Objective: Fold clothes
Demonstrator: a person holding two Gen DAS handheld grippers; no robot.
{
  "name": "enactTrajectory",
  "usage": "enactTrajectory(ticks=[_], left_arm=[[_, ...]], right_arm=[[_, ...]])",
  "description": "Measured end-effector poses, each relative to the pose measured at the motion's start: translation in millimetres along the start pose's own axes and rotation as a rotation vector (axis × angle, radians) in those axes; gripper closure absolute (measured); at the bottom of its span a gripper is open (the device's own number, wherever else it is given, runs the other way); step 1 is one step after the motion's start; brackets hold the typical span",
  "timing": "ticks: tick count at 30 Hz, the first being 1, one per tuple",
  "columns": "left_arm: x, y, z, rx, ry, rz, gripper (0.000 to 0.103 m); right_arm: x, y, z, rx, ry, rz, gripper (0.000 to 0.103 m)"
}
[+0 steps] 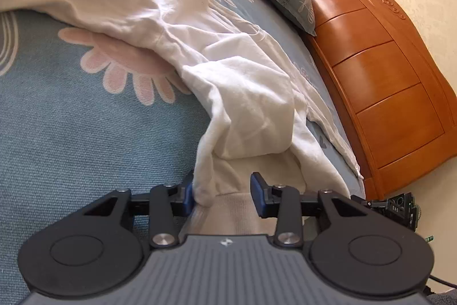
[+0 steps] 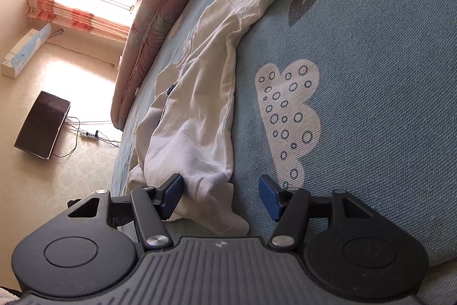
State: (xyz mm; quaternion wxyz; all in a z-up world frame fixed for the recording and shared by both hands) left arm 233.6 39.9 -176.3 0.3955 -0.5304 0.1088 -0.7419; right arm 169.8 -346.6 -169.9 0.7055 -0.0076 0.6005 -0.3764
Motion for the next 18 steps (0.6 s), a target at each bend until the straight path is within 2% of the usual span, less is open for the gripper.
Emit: enactTrajectory(ticks=[1,3,7,13,18], left_arm=[[-2,1,0,0.003,-0.012,0.002,0.083],[-7,3,1,0.011,-0.044,0.024,0.092],[-1,0,1,-0.015,-0.060,0.064,0.097],[41,-37,-1,-0.053,-0.015,-0.025,0.097],[69,-80,-3,-0.054,0.006,-0.061,0.097]], right_arm=[[0,0,0,-0.001,0.000,0.004,0.039],[1,1,1,0.001,0.007,0.009,0.039],[0,1,1,0.007,0.002,0.009,0.039],[0,2,1,0.005,0.000,-0.003,0.038],[-1,3,1,-0.006,-0.005,-0.017,0.038]])
Point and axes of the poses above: each gripper's, at about its wrist camera, not at the fingertips, and y roughly the way its jaws point, x to its right, z to its top, the point moved 8 cm from there along y, roughly the way its jaws point, and after that the axes turned 1 degree about x, right-handed, at the moved point
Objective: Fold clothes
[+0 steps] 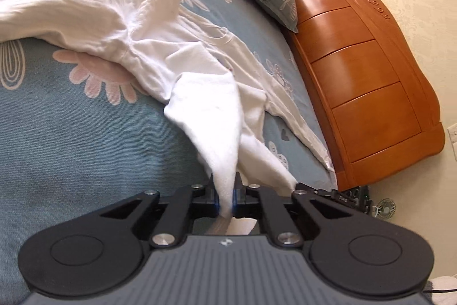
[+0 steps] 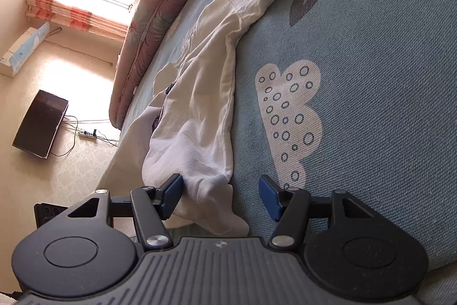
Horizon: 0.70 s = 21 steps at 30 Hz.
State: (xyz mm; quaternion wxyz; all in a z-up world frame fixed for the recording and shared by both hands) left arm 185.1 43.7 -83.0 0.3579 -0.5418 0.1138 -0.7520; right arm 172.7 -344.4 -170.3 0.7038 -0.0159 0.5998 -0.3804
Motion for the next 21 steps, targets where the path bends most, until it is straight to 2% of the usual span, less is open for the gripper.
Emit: enactTrajectory(ticks=[5,13,16,18,21], left_arm=[[-3,-21,-9,-0.016,-0.021,0.045,0.097],[-84,3,-34,-0.114,-0.156,0.230,0.097],[-99,15,-37,-0.152,-0.166,0.263,0.097],[-101,20,-36,-0.158,-0.170,0.240,0.096],[-97,24,-34,-0.170,-0.135,0.256,0.096]], right_arm=[[-3,0,-1,-0.011,0.009,-0.010,0.031],[-13,5,-16,-0.058,0.027,0.026,0.027],[-19,10,-24,-0.070,0.014,0.060,0.026],[-22,17,-24,-0.064,0.013,0.084,0.026],[-24,31,-19,-0.052,0.052,0.154,0.027]])
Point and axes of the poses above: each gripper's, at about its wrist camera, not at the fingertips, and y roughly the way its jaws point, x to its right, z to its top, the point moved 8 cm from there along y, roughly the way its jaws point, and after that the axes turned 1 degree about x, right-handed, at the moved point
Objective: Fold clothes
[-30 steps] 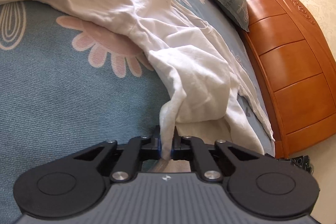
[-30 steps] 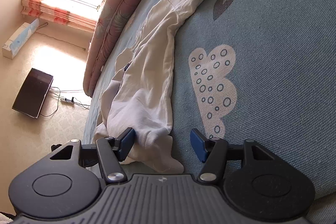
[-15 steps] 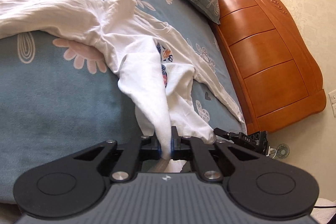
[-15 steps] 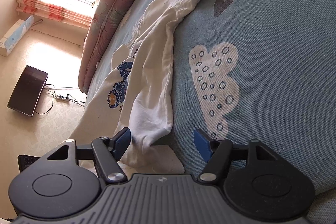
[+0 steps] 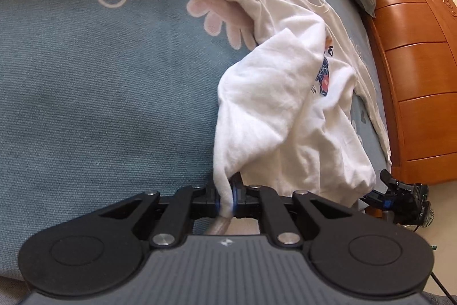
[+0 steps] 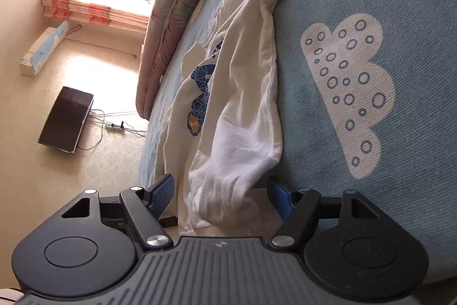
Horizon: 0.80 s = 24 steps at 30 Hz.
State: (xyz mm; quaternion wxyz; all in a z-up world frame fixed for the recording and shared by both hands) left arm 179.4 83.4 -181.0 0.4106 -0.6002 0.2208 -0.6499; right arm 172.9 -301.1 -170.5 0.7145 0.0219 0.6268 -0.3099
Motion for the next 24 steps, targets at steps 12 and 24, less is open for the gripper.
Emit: enactTrajectory(ticks=[12,24], left_arm=[[1,-1,-2,0.007,0.017,0.012,0.095],[2,-1,-1,0.008,0.027,0.008,0.095]], right_arm=[[1,21,49,0.078,-0.133,-0.190,0.033],[-10,19,94,0.169,-0.368,-0.449,0.096]])
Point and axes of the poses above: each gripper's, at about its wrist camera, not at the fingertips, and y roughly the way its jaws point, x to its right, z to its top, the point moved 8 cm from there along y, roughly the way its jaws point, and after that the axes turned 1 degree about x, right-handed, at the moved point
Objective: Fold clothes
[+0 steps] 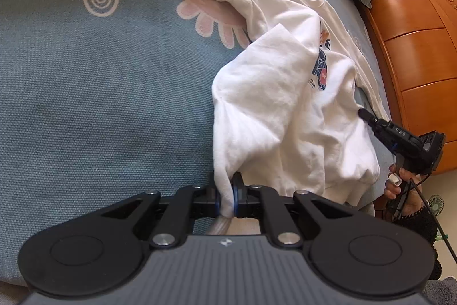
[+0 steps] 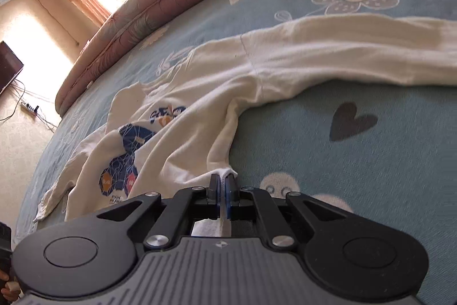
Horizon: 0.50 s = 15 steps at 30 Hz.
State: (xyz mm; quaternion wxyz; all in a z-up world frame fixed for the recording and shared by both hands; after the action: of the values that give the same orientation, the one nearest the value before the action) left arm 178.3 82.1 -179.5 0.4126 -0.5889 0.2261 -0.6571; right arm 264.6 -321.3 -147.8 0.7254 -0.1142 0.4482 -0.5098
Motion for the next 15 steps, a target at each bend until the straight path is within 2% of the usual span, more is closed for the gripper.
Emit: enactTrajectory(ticks=[3,6,9,10,12,15], left_arm=[[0,0,-1,0.001,0.003,-0.001,0.095],[-1,-1,-2,0.005,0.001,-0.007,0.095],[-1,-1,-2,0.007,-0.003,-0.017,0.095],[-1,-1,-2,0.007,-0.004,-0.018,0.095],[-1,-2,-2,0.005,-0.002,-0.019,0.095],[0,-2,-2,0.007,0.004,-0.016,0.095]], right_arm=[[7,0,10,0.000,0.017,-0.013,0.095],[11,-9,2,-0.021,0.047,0.001,0.085],[11,-31,-17,-0.022,0.106,0.086,0.059],[13,-38,-28,-0.033,0.132,0.121,0.046],[16,-53,-50,-0.056,0.183,0.192,0.037],[18,-67,-77,-0.075,0.219,0.272,0.031]])
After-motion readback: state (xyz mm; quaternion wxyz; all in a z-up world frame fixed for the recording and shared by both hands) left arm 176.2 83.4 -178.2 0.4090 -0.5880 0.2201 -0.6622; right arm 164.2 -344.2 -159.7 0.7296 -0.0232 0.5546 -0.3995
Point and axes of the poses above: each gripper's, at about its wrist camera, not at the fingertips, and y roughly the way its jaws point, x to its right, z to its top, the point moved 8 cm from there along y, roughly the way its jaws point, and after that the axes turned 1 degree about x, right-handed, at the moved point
